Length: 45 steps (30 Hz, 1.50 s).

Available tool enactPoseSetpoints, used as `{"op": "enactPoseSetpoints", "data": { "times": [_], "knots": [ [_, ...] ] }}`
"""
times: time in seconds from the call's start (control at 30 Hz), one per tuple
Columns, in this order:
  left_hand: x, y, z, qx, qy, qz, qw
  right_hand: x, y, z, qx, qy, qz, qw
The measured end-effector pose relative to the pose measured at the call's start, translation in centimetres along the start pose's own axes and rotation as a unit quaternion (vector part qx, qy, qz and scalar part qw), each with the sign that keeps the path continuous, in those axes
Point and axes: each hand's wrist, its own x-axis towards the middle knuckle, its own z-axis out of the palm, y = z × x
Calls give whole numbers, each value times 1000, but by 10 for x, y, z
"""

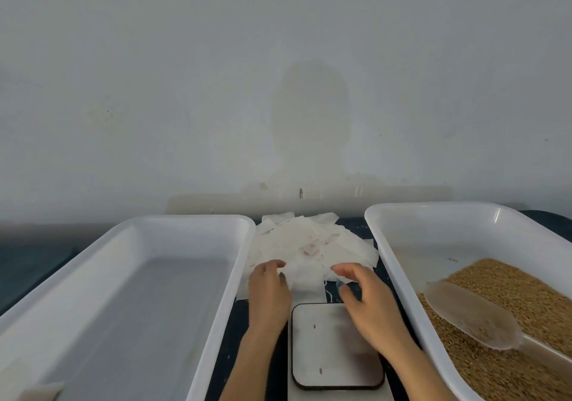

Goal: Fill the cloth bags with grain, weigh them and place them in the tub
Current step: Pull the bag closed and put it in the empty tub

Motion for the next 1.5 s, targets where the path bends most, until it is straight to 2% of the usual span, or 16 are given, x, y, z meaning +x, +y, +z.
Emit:
{"op": "enactPoseSetpoints", "data": {
  "times": [0.03, 0.07, 0.17, 0.27, 0.5, 0.63, 0.83, 0.93, 1.0, 1.03, 1.13, 1.27, 1.37, 1.5],
  "knots": [
    [8, -14, 4, 30, -6, -18, 999, -6, 10, 4, -37, -17, -17, 999],
    [11, -25, 8, 59, -21, -21, 998, -7, 33, 4, -22, 3, 8, 1000],
    [15, -44, 15, 82, -65, -25, 994, 9, 42, 9, 26, -8, 30, 999],
    [13, -49, 18, 111, -55, 4, 992, 5, 56, 15, 47, -54, 67, 995],
    [9, -36, 11, 150, 8, 45, 988, 2, 57, 11, 76, -47, 90, 992],
    [11, -38, 14, 86, 22, 64, 994, 2, 58, 8, 96, -43, 102, 989],
    [13, -47, 15, 116, 38, 23, 992, -1, 56, 8, 100, -36, 89, 990],
    [13, -38, 12, -4, 81, 26, 996, -3, 50, 7, 93, -34, 70, 993],
    [12, -29, 9, -104, 126, 74, 984, -5, 45, 6, 86, -18, 29, 996],
    [10, -24, 8, -122, 143, 129, 974, -5, 41, 7, 82, -9, 6, 997],
    [3, -11, 7, -57, 162, 295, 940, -7, 27, 11, 91, -5, -34, 995],
    [-6, 4, 11, 8, 181, 443, 878, -12, 14, 20, 179, -35, -6, 983],
    [-9, 10, 7, 29, 159, 475, 865, -12, 11, 25, 232, -13, 25, 972],
    [-11, 8, 1, 32, 107, 445, 888, -9, 14, 29, 263, 10, 41, 964]
  ]
}}
